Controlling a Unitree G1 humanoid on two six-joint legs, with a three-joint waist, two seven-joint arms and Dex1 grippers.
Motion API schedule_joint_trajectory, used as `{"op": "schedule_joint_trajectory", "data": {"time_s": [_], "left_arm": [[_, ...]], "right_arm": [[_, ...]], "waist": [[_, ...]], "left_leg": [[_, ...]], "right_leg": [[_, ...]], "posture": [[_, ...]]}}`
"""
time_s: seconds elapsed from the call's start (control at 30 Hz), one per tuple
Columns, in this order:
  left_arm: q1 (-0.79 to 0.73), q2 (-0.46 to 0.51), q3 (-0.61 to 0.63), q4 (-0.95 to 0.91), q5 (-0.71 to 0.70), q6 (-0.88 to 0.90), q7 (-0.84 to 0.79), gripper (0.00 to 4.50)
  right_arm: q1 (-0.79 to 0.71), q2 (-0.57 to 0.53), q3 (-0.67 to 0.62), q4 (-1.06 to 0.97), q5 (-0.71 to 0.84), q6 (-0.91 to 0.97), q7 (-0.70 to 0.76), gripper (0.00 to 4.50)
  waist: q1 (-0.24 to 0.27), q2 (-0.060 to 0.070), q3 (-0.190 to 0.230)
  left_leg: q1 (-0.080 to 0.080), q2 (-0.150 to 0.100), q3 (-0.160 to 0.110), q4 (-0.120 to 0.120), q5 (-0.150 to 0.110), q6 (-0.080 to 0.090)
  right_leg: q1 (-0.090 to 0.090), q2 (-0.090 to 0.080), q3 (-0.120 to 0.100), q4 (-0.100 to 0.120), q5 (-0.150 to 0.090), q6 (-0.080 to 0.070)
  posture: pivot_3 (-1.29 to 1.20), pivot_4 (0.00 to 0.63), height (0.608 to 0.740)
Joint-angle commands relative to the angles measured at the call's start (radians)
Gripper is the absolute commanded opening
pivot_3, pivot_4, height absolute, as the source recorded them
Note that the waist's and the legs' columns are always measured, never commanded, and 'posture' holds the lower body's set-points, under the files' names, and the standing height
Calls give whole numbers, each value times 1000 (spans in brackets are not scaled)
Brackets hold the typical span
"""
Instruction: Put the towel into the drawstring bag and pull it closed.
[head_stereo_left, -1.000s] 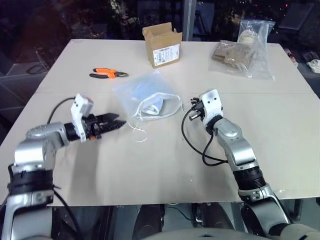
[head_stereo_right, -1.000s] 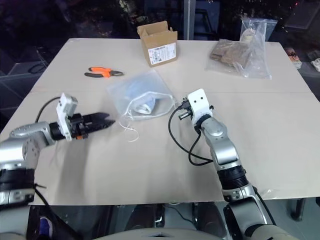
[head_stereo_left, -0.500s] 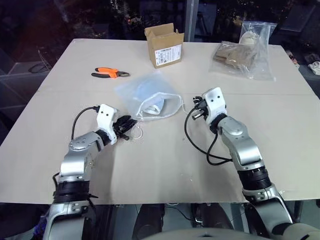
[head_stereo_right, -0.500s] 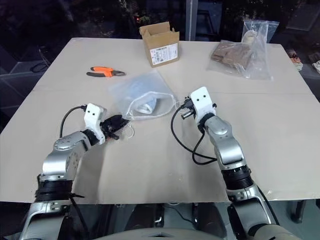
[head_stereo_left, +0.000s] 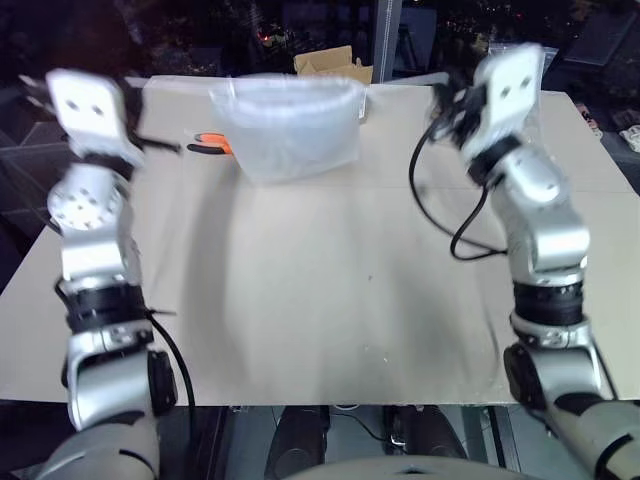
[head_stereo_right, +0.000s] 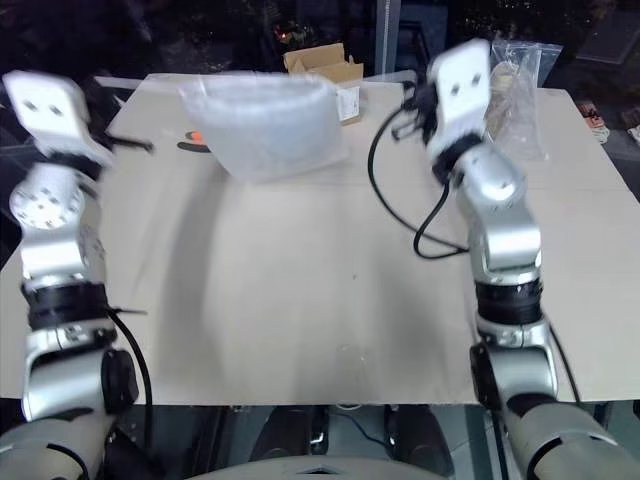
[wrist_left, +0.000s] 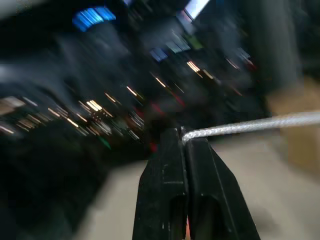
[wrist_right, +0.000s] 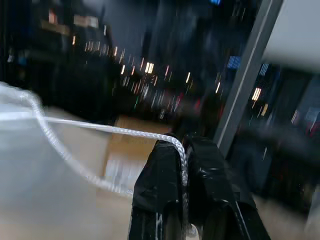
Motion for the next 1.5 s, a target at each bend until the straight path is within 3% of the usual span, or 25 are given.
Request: {"op": "schedule_joint_trajectory", "data": {"time_s": [0.03,0.17,0.5,0.7,0.9,0.97,1.03,1.13,1.3,1.47,1.5], "left_arm": [[-69,22,-25,115,29,-21,13,34],[-78,41,-37,217,46,-26,23,34],[-128,105,73,521,-41,5,164,34],[-203,67,31,523,-62,-70,109,34],[-201,57,42,456,-126,-122,-13,34],[-120,4,20,334,-200,-40,-144,34],[25,-62,-42,150,-281,81,-276,34],[203,-139,-134,-48,-314,257,-317,34],[287,-223,-266,-167,-317,429,-377,34],[309,-187,-301,-153,-276,428,-460,34],[317,-175,-292,-168,-293,437,-490,428]], "right_arm": [[-48,-73,-55,7,-23,-15,-26,0],[-6,-148,-87,6,-69,4,-73,0],[182,-306,-341,78,-159,31,-314,0],[186,-342,-300,104,-104,-54,-256,0],[282,-353,-317,-37,43,-62,-96,0],[430,-358,-279,-180,228,85,82,0],[618,-399,-192,-314,315,131,245,0],[735,-384,-106,-376,360,210,260,0],[685,-361,91,-265,214,151,242,0],[637,-354,174,-166,157,87,306,0],[639,-350,172,-150,147,65,306,580]], "waist": [[0,0,0],[-4,0,0],[-5,0,1],[-6,-1,1],[-5,-1,1],[-5,-1,1],[-2,2,-4],[-5,4,-4],[-12,-7,0],[-8,-6,-1],[-7,-6,-1]], "left_leg": [[-1,0,1,-1,0,0],[-2,1,4,-2,1,-2],[-1,2,6,-2,0,0],[-1,2,7,-1,0,0],[-1,2,7,-2,2,-3],[-1,2,8,-2,2,-3],[0,3,7,-3,2,-3],[5,3,9,-2,0,0],[6,3,8,4,-1,4],[18,3,8,3,-1,4],[17,3,8,3,-1,4]], "right_leg": [[0,0,0,-1,0,0],[-2,0,0,-3,0,0],[-3,0,1,0,0,0],[-3,0,1,1,0,1],[-3,0,2,-1,0,1],[-3,0,2,-1,0,1],[-1,0,1,-1,-1,2],[6,-1,2,-2,-4,5],[6,1,2,1,-1,2],[15,1,4,0,-1,-1],[15,1,4,0,0,-4]], "posture": [[0,150,740],[0,150,740],[0,150,740],[0,150,740],[0,150,740],[0,150,740],[0,150,740],[0,150,740],[0,150,740],[0,150,740],[0,150,740]]}}
